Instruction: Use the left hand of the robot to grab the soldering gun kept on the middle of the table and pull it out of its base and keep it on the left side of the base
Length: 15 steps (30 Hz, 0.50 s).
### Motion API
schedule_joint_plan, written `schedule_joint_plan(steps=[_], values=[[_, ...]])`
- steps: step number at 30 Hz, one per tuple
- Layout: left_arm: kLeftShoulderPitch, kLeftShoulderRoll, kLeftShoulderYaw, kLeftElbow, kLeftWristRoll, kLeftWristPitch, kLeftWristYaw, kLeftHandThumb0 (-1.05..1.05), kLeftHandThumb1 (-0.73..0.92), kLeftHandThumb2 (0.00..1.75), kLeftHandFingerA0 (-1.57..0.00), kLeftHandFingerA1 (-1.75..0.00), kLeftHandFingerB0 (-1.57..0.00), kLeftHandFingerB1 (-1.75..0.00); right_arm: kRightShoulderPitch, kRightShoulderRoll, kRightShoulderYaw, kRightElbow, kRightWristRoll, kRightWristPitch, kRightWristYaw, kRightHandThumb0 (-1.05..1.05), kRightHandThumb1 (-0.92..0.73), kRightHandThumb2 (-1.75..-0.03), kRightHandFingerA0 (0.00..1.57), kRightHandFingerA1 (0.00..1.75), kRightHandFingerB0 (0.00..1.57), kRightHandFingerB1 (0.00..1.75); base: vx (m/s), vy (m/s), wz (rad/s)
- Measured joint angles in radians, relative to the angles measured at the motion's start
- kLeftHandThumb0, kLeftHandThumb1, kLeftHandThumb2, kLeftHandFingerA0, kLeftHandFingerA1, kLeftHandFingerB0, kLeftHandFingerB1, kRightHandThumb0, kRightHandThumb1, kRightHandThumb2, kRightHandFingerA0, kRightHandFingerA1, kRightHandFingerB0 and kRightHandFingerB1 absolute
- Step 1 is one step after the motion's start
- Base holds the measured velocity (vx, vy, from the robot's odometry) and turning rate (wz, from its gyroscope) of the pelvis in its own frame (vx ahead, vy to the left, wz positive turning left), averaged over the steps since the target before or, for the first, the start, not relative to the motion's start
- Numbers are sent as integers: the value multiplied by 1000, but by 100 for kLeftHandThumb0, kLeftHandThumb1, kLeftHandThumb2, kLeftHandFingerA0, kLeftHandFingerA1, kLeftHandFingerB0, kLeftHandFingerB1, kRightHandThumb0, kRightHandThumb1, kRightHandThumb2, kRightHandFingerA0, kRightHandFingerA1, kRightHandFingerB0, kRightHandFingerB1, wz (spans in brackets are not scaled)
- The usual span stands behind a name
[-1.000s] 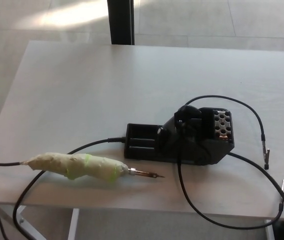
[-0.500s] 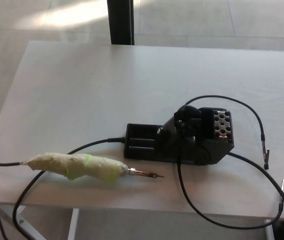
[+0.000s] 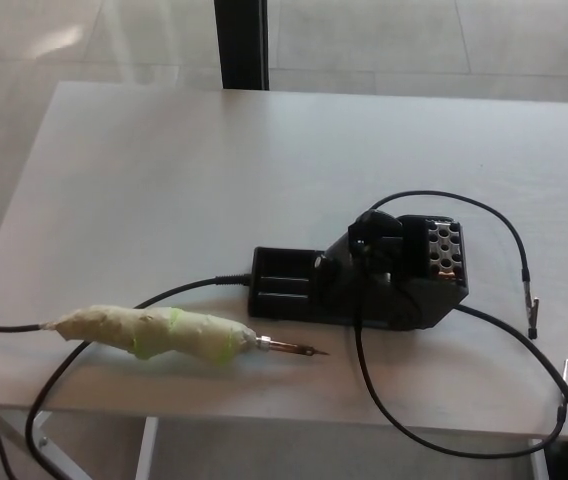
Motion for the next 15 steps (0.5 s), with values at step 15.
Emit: schedule_joint_plan(steps=[15], values=[[4, 1, -6, 26, -8, -17, 4, -61, 62, 59, -67, -54, -63, -49, 7, 0, 2, 1, 2, 6, 4, -59, -33, -114, 131, 136, 1, 71, 0, 0, 0]])
